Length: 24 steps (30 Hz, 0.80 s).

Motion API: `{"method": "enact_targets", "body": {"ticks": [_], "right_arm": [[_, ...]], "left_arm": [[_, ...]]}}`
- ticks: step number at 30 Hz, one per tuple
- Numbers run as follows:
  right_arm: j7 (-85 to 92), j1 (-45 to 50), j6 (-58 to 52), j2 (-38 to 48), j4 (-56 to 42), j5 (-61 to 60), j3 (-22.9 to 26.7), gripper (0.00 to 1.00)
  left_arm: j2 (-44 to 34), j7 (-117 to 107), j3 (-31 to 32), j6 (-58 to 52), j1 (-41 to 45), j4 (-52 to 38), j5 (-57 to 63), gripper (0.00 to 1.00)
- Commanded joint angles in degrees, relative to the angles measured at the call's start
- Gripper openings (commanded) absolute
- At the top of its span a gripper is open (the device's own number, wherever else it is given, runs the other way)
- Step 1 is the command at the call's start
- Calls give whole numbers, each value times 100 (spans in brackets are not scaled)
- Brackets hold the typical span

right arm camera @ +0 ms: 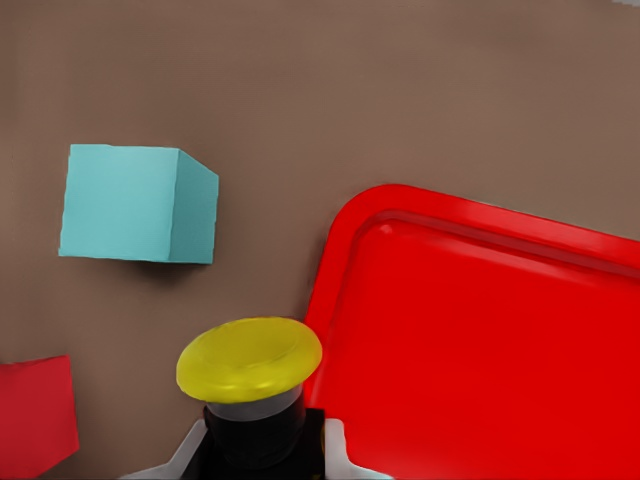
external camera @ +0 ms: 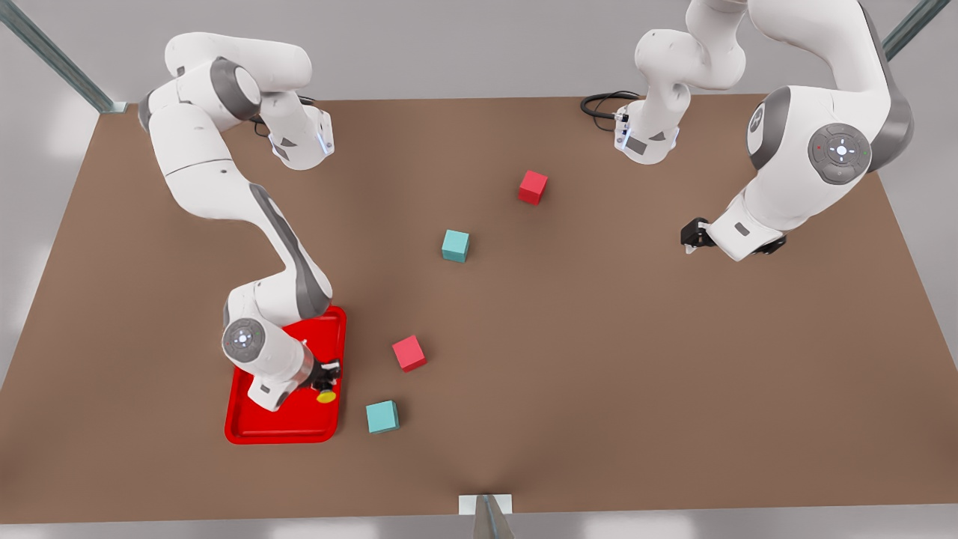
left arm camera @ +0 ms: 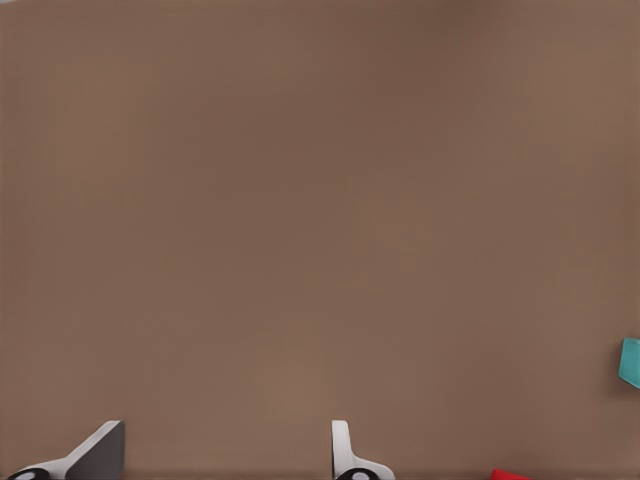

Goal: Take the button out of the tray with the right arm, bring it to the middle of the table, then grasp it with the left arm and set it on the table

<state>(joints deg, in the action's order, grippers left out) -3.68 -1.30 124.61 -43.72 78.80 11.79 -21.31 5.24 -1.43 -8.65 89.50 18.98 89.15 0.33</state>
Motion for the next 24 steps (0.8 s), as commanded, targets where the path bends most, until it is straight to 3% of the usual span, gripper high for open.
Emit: {"method": "enact_targets", "body": {"ticks": [1,3,5,7,8,9,15,18,24], "right_arm": [[-739,305,-95,4,-93,34,-40,45],[-1582,490,-279,13,-102,60,-330,45],[-2364,1175,-1035,13,-611,87,-348,45],[-3392,1747,-1035,-5,-884,104,-313,45],[-3964,2204,-1035,-57,-1112,148,-182,45],[-4166,2836,-1018,-180,-1393,148,346,46],[-5274,3997,-991,-1191,-2746,104,733,46],[-6056,4656,-1026,-1692,-3380,-370,1506,47],[-6636,4753,-543,-2123,-3477,-485,1551,49]], "left_arm": [[-6,-6,-5,-2,1,-3,2,100],[-6,-15,-5,-2,1,-3,2,100],[-6,-15,-5,-2,1,-3,2,100],[-6,-15,-5,-2,1,-3,2,100],[-6,-15,-5,-2,1,-3,2,100],[30,-15,-5,-2,1,-3,2,100],[30,-6,-5,6,1,-3,2,100],[30,-6,-5,6,1,-3,2,100],[65,-15,-5,41,1,-3,2,100]]}}
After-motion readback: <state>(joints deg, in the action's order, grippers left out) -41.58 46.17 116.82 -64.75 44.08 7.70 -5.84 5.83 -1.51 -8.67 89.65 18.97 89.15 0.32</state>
